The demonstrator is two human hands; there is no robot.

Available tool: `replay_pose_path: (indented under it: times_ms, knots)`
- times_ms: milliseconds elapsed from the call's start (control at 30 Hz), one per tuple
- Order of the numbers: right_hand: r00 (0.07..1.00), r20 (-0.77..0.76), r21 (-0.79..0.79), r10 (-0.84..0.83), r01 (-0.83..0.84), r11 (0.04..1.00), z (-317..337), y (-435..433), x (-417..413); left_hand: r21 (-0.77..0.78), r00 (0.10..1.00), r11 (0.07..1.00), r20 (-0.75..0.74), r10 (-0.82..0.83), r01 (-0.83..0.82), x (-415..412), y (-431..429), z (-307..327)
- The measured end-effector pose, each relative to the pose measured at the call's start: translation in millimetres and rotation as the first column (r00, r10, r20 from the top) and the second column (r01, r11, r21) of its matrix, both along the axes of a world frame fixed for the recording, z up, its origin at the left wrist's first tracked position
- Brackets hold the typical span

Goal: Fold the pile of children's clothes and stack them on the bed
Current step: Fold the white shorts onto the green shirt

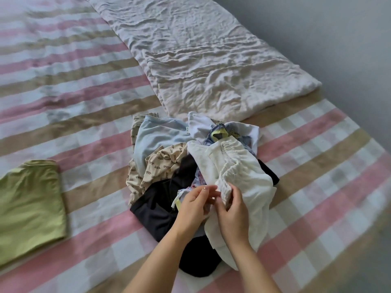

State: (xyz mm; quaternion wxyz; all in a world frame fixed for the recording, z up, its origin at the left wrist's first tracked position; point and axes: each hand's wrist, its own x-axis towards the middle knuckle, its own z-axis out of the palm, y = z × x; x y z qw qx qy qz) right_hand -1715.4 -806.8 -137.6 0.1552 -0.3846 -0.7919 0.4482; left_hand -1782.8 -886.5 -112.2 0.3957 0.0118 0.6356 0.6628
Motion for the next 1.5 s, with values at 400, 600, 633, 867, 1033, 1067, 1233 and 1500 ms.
replay_pose_path:
  times_ms: [400, 600, 633, 867, 1033, 1067, 1233, 1500]
  knots:
    - [0.832, -0.344, -0.223, 0.435, -0.523, 0.823, 213, -83, 28, -0.028, 0.807, 0.991, -0.584, 0.090, -0.131, 28, -154, 184]
    - [0.691, -0.403, -0.208, 0.601, -0.708, 0.675, 329, -139, 43, -0.214, 0.647, 0.975, -0.734, -0.205, 0.067, 43, -236, 301]
    - [0.684, -0.403, -0.210, 0.608, -0.716, 0.666, 343, -149, 45, -0.234, 0.640, 0.971, -0.739, -0.212, 0.052, 49, -246, 315]
    - [0.654, -0.385, -0.238, 0.651, -0.752, 0.615, 380, -209, 54, -0.468, 0.669, 0.874, -0.692, -0.273, -0.128, 80, -324, 340]
    - [0.640, -0.354, -0.262, 0.682, -0.768, 0.585, 363, -242, 54, -0.598, 0.750, 0.794, -0.575, -0.328, -0.112, 94, -381, 321]
    - [0.643, -0.347, -0.272, 0.683, -0.766, 0.583, 359, -246, 54, -0.595, 0.770, 0.798, -0.552, -0.319, -0.097, 96, -391, 318]
    - [0.656, -0.315, -0.321, 0.686, -0.754, 0.574, 338, -257, 49, -0.477, 0.868, 0.875, -0.466, -0.170, -0.084, 101, -430, 307]
    - [0.751, -0.252, -0.182, 0.610, -0.656, 0.732, 325, -261, 43, -0.244, 0.905, 0.889, -0.283, 0.316, -0.387, 96, -422, 298]
